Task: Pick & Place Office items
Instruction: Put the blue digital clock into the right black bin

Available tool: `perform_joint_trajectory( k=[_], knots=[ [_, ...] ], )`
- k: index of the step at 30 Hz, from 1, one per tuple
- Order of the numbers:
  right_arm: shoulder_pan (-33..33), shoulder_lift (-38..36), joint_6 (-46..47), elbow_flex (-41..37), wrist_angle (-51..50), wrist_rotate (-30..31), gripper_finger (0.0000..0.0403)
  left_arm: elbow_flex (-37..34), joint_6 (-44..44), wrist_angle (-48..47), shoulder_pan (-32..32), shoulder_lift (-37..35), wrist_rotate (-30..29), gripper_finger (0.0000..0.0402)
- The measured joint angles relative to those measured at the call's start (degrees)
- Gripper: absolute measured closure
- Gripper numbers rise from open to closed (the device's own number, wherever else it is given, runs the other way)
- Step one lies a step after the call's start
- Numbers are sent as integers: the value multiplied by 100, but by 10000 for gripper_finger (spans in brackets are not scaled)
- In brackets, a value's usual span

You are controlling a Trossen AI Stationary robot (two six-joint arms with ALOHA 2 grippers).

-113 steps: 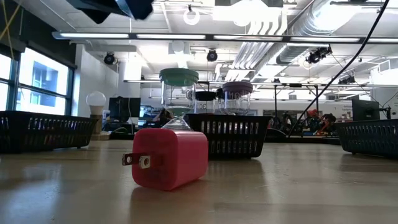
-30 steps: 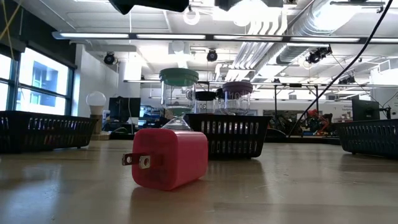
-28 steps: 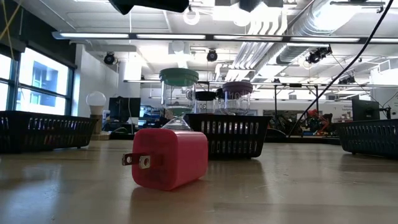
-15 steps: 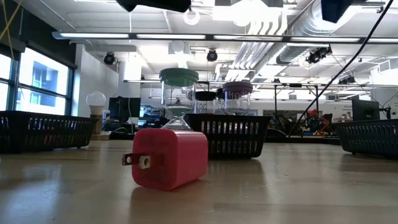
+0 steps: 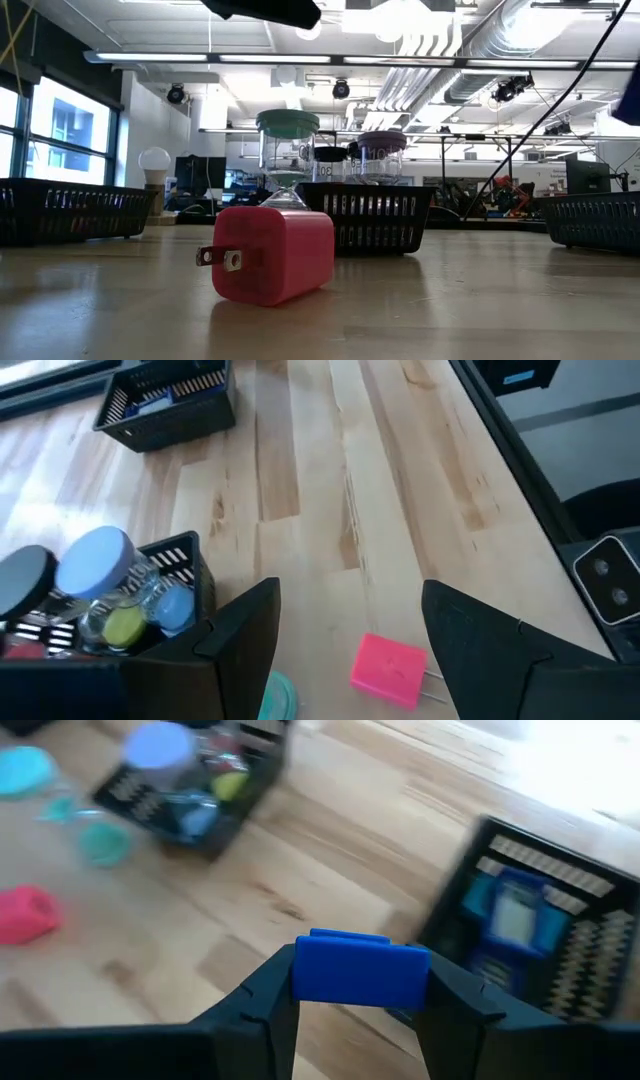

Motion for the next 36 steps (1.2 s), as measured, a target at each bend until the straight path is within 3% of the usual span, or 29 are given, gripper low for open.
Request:
perform_joint_trajectory(
  k=[11, 20, 36],
  knots=[
    [89, 211, 1024, -326, -855, -1184, 262, 0, 2, 0, 191, 0, 941, 165],
    [78, 452, 1328, -1100, -530, -1315, 262, -2, -4, 2, 189, 0, 954, 165],
    [73, 447, 1409, -1588, -226, -1286, 246, -4, 144, 26, 189, 0, 954, 165]
  ],
)
